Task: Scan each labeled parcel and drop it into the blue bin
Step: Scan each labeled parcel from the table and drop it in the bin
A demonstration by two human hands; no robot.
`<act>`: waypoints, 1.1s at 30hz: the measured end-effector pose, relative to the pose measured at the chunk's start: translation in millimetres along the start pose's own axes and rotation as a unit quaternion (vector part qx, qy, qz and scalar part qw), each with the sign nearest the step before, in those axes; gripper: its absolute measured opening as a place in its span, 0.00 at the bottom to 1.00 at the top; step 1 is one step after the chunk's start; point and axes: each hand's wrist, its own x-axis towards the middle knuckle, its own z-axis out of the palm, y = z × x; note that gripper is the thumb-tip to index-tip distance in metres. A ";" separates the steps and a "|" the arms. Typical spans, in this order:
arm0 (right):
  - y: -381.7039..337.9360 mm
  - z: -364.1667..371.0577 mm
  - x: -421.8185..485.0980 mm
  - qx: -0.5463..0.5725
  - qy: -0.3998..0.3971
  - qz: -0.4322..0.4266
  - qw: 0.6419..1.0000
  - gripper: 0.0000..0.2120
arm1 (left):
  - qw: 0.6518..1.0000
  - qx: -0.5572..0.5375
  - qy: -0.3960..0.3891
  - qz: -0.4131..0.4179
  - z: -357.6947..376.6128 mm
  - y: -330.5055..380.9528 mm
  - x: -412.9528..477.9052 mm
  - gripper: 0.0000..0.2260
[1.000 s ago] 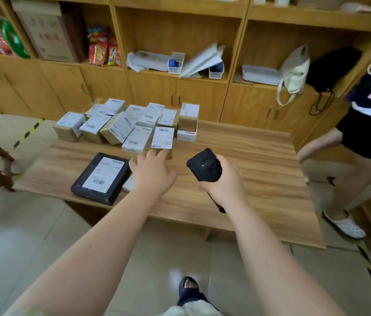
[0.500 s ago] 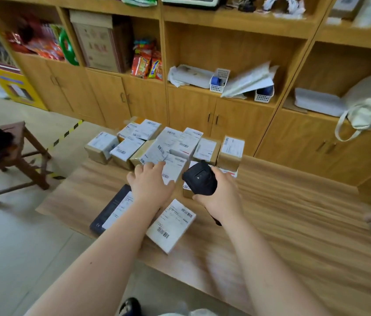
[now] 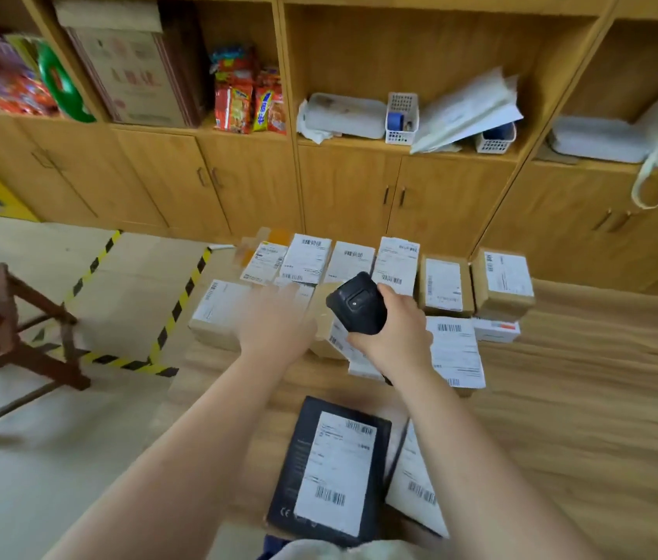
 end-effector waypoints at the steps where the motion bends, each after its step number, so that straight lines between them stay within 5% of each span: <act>1: -5.7 5.2 3.3 -0.003 0.002 0.000 1.000 0.39 | 1.000 -0.004 -0.005 0.004 0.8 -5.9 8.0 0.30; 14: -38.4 78.3 23.1 -0.027 -0.048 0.028 0.998 0.41 | 0.995 -0.015 -0.084 -0.047 27.3 -80.9 39.1 0.30; 20: -61.3 124.6 21.3 -0.036 -0.036 0.079 0.996 0.42 | 0.984 -0.064 -0.130 -0.102 29.6 -152.9 86.6 0.39; 26: -90.5 179.2 22.5 -0.023 -0.014 0.132 0.991 0.40 | 0.979 -0.063 -0.180 -0.073 52.6 -198.5 132.0 0.48; 30: -101.0 204.4 27.6 -0.032 0.002 0.147 0.989 0.41 | 0.936 -0.201 -0.261 -0.126 78.5 -212.1 150.0 0.57; 33: -105.2 210.6 28.3 -0.032 0.011 0.164 0.986 0.41 | 0.893 -0.326 -0.269 -0.153 100.2 -215.9 151.6 0.56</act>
